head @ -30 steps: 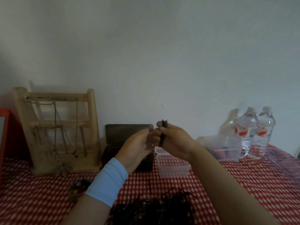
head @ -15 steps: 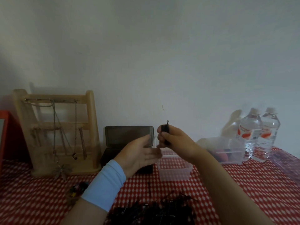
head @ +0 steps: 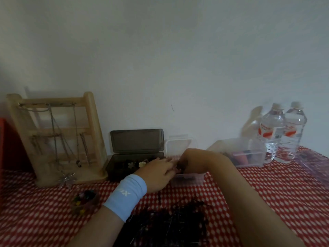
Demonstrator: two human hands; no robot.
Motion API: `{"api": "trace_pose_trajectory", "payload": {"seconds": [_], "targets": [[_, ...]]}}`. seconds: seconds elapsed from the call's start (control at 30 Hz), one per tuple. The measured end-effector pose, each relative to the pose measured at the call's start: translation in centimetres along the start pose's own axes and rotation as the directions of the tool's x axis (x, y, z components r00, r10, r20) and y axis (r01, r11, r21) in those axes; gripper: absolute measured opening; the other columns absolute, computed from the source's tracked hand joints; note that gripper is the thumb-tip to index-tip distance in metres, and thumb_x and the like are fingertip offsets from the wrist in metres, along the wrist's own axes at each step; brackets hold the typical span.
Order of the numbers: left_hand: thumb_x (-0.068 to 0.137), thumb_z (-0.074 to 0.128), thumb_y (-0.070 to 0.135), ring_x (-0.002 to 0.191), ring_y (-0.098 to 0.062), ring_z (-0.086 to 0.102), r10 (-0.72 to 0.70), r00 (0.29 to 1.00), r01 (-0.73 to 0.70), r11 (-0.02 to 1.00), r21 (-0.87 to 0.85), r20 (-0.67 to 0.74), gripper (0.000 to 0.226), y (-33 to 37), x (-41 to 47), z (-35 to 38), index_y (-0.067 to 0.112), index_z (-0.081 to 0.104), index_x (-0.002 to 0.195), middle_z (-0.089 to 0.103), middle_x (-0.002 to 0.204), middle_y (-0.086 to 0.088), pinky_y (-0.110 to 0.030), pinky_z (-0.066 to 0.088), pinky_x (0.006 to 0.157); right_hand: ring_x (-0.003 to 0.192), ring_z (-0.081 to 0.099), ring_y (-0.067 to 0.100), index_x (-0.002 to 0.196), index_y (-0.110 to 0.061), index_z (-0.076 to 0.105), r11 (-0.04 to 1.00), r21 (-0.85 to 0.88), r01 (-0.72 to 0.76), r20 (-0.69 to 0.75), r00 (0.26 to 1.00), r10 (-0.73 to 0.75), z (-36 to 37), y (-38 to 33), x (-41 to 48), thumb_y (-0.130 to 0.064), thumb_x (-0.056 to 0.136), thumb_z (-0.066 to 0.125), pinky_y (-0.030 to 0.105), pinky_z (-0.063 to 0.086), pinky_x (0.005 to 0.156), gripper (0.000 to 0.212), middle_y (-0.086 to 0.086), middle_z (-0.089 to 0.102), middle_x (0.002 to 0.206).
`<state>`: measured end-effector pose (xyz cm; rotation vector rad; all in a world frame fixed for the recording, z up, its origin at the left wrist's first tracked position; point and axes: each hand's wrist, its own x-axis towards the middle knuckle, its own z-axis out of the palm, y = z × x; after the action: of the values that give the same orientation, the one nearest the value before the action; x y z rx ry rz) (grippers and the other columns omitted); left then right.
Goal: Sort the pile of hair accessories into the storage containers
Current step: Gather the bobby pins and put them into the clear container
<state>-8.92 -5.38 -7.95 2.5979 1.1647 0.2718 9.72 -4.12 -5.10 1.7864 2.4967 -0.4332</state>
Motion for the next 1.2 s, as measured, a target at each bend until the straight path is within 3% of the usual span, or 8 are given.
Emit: {"api": "trace_pose_trajectory", "payload": {"seconds": [0.1, 0.27, 0.5, 0.7, 0.83, 0.9, 1.03, 1.2], "targets": [[0.102, 0.040, 0.032, 0.135, -0.013, 0.039, 0.065, 0.996, -0.066, 0.998, -0.017, -0.066, 0.040, -0.5, 0.0, 0.1, 0.029, 0.050, 0.140, 0.046, 0.147, 0.007, -0.033, 0.028, 0.116, 0.085, 0.062, 0.016, 0.111, -0.020, 0.075, 1.000, 0.000, 0.031, 0.005, 1.000, -0.031, -0.4, 0.4, -0.2, -0.018, 0.089, 0.066, 0.029, 0.047, 0.082, 0.024, -0.006, 0.066, 0.090], [0.097, 0.049, 0.040, 0.136, -0.010, 0.032, 0.081, 0.985, -0.065, 0.992, 0.107, -0.154, 0.044, -1.0, -0.3, -0.2, 0.028, 0.052, 0.140, 0.044, 0.148, 0.010, -0.032, 0.026, 0.116, 0.090, 0.063, 0.012, 0.116, -0.024, 0.075, 0.997, 0.063, 0.043, -0.028, 0.999, -0.042, -0.6, 0.0, -0.1, -0.023, 0.089, 0.070, 0.024, 0.043, 0.081, 0.027, -0.004, 0.074, 0.104], [0.095, 0.054, 0.026, 0.101, -0.003, 0.048, 0.114, 0.910, -0.105, 0.993, 0.045, -0.398, 0.020, -0.5, -2.6, -0.1, 0.023, 0.069, 0.109, 0.061, 0.106, 0.011, -0.027, 0.045, 0.091, 0.089, 0.069, 0.006, 0.110, -0.026, 0.078, 0.989, 0.141, 0.049, -0.159, 0.987, -0.026, -1.5, -0.4, -0.9, -0.018, 0.090, 0.069, 0.030, 0.052, 0.097, 0.023, -0.007, 0.076, 0.106], [0.094, 0.054, 0.034, 0.095, -0.005, 0.057, 0.007, 0.968, -0.013, 1.000, -0.020, -0.250, 0.020, -0.9, -5.3, 0.5, 0.028, 0.068, 0.108, 0.060, 0.106, 0.012, -0.033, 0.050, 0.089, 0.068, 0.068, -0.003, 0.101, -0.023, 0.078, 0.957, 0.260, 0.133, -0.205, 0.976, -0.080, -1.7, -2.6, -3.6, -0.011, 0.092, 0.066, 0.018, 0.051, 0.077, 0.020, -0.020, 0.070, 0.077], [0.092, 0.053, 0.050, 0.120, -0.011, 0.047, -0.114, 0.990, 0.112, 0.993, -0.026, -0.085, 0.048, -0.9, -6.3, 2.0, 0.031, 0.053, 0.137, 0.046, 0.131, 0.007, -0.031, 0.041, 0.104, 0.079, 0.064, -0.010, 0.106, -0.028, 0.078, 0.964, 0.186, 0.188, -0.029, 0.982, -0.186, -0.2, -4.3, -6.0, -0.018, 0.090, 0.068, 0.007, 0.044, 0.080, 0.021, -0.024, 0.071, 0.087], [0.094, 0.052, 0.050, 0.130, -0.018, 0.037, -0.106, 0.994, 0.108, 0.993, 0.052, -0.033, 0.049, -0.7, -6.5, 2.9, 0.032, 0.052, 0.139, 0.042, 0.141, 0.003, -0.032, 0.034, 0.110, 0.090, 0.064, -0.006, 0.114, -0.029, 0.075, 0.974, 0.130, 0.187, 0.039, 0.980, -0.194, 1.2, -4.9, -6.9, -0.021, 0.089, 0.068, 0.016, 0.047, 0.090, 0.027, -0.018, 0.073, 0.102], [0.093, 0.061, 0.032, 0.124, -0.011, 0.045, -0.046, 0.997, 0.043, 0.998, -0.053, -0.065, 0.032, -0.8, -7.1, 2.8, 0.024, 0.067, 0.124, 0.055, 0.132, 0.008, -0.022, 0.034, 0.106, 0.116, 0.060, 0.012, 0.134, -0.031, 0.061, 0.987, 0.052, 0.151, 0.138, 0.978, -0.157, 2.9, -5.1, -8.2, -0.018, 0.084, 0.061, 0.036, 0.047, 0.105, 0.052, -0.007, 0.064, 0.133], [0.085, 0.061, 0.001, 0.106, 0.004, 0.060, -0.015, 0.996, -0.009, 0.960, -0.279, -0.083, 0.042, -0.9, -7.8, 2.6, 0.034, 0.073, 0.109, 0.067, 0.112, 0.022, -0.019, 0.045, 0.101, 0.115, 0.048, 0.007, 0.140, -0.034, 0.051, 0.981, 0.106, 0.163, 0.245, 0.952, -0.185, 3.5, -5.0, -9.8, -0.027, 0.079, 0.077, 0.026, 0.042, 0.099, 0.066, -0.018, 0.046, 0.130]]}}
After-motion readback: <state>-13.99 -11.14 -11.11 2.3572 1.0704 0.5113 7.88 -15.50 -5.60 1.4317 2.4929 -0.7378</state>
